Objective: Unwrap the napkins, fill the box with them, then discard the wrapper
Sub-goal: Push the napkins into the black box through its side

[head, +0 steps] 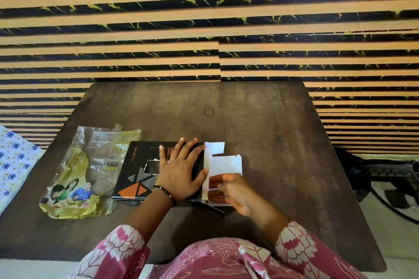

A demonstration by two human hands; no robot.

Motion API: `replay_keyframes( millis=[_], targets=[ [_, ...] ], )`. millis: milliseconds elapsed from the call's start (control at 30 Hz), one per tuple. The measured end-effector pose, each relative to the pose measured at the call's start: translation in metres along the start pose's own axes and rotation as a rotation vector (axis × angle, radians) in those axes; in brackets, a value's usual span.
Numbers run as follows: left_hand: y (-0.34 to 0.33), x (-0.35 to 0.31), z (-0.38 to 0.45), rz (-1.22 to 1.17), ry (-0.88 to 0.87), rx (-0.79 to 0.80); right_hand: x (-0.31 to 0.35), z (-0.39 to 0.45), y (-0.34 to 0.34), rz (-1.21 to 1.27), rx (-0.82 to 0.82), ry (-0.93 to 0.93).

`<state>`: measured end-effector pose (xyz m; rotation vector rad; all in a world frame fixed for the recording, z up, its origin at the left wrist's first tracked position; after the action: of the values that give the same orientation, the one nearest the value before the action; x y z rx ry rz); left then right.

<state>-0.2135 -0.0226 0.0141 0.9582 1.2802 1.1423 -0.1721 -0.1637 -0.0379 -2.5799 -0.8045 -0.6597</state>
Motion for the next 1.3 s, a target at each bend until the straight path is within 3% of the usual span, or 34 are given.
replay_keyframes(
  millis=[233, 367, 467, 633, 767, 933, 1100, 1300],
  targets=[
    [-0.001, -0.007, -0.004, 0.030, -0.001, -0.012, -0.005, 0.004, -0.025, -0.028, 0.095, -0.026],
    [-0.002, -0.009, -0.006, 0.022, -0.014, -0.012, -0.008, 0.006, -0.016, 0.089, 0.135, -0.018],
    [-0.003, -0.011, -0.006, 0.009, -0.034, 0.000, 0.006, 0.008, -0.002, 0.195, 0.010, 0.111],
    [-0.003, -0.010, -0.004, -0.002, -0.035, 0.003, 0.033, 0.007, 0.033, 0.063, -0.475, 0.314],
    [-0.003, -0.010, -0.004, -0.004, -0.034, -0.012, 0.039, 0.009, 0.021, -0.063, -0.382, 0.346],
    [-0.003, -0.012, -0.004, 0.029, -0.036, 0.016, 0.020, 0.007, 0.022, -0.224, -0.408, 0.334],
    [0.003, -0.019, 0.009, 0.109, -0.021, 0.049, 0.010, 0.008, 0.000, -0.534, -0.225, 0.439],
    [-0.002, -0.022, 0.011, 0.120, 0.031, 0.030, 0.012, -0.005, 0.013, -0.575, -0.082, 0.339]
  ],
)
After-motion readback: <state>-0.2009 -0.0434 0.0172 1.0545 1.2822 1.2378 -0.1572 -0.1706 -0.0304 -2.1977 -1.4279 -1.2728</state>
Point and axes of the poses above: each hand's wrist, its own z-axis towards the middle knuckle, its own y-axis out of the back of the hand, x = y × z, the point moved 5 cm from there along z, towards the middle knuckle, and after that the axes turned 11 degrees about -y, right-handed, at the moved point
